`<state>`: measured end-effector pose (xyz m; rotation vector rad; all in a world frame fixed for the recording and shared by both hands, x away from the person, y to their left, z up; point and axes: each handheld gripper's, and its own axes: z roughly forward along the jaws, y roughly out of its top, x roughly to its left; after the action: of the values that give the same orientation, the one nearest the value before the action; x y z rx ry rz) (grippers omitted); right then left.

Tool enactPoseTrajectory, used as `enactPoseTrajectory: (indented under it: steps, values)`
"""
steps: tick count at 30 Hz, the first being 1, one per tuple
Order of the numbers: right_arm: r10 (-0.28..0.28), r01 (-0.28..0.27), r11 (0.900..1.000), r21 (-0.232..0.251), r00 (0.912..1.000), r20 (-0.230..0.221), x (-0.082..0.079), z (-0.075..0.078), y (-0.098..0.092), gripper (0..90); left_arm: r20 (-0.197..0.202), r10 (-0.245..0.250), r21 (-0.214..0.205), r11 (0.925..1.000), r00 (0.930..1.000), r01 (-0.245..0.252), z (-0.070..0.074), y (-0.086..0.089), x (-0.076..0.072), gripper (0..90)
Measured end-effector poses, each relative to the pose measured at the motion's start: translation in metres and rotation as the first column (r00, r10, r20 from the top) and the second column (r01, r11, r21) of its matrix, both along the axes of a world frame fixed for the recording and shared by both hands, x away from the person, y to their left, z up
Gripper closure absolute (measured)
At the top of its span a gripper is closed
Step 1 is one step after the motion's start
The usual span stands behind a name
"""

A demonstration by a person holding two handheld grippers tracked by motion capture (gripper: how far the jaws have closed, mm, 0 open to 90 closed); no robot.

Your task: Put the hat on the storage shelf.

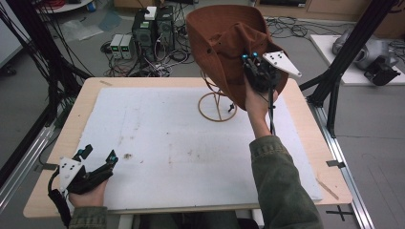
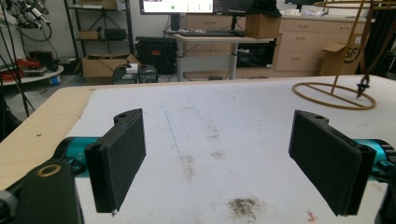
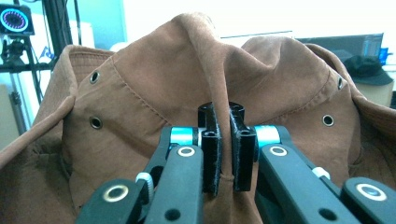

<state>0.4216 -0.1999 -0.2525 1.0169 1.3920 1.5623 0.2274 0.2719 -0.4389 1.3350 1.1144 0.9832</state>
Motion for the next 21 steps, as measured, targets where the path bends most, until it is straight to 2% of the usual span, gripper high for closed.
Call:
enactPoseTrajectory:
  steps: [5, 9, 14, 17, 21]
  values:
    - [0.007, -0.007, 0.9999, -0.007, 0.9997, -0.023, 0.006, -0.006, 0.003, 85.6, -0.005, -0.001, 0.000, 1.0000, 1.0000, 0.001, -0.001, 0.001, 0.001, 19.1]
    - [0.022, -0.022, 0.9997, 0.005, 0.9954, -0.093, 0.013, -0.011, 0.002, 85.5, -0.002, 0.000, -0.001, 1.0000, 1.0000, 0.000, -0.001, 0.000, 0.002, 19.2]
    - [0.048, -0.049, 0.9988, -0.006, 0.9894, -0.137, 0.019, -0.012, 0.003, 84.7, -0.003, 0.001, -0.013, 0.9999, 1.0000, -0.001, -0.002, 0.001, 0.003, 19.2]
    - [0.057, -0.063, 0.9973, -0.036, 0.9861, -0.156, 0.022, -0.011, 0.006, 84.8, -0.007, 0.000, -0.019, 0.9998, 1.0000, 0.000, -0.003, 0.001, 0.005, 19.2]
    - [0.064, -0.074, 0.9961, -0.047, 0.9809, -0.184, 0.025, -0.008, 0.010, 84.9, -0.008, -0.007, -0.011, 0.9999, 0.9999, 0.007, -0.003, 0.000, 0.005, 19.2]
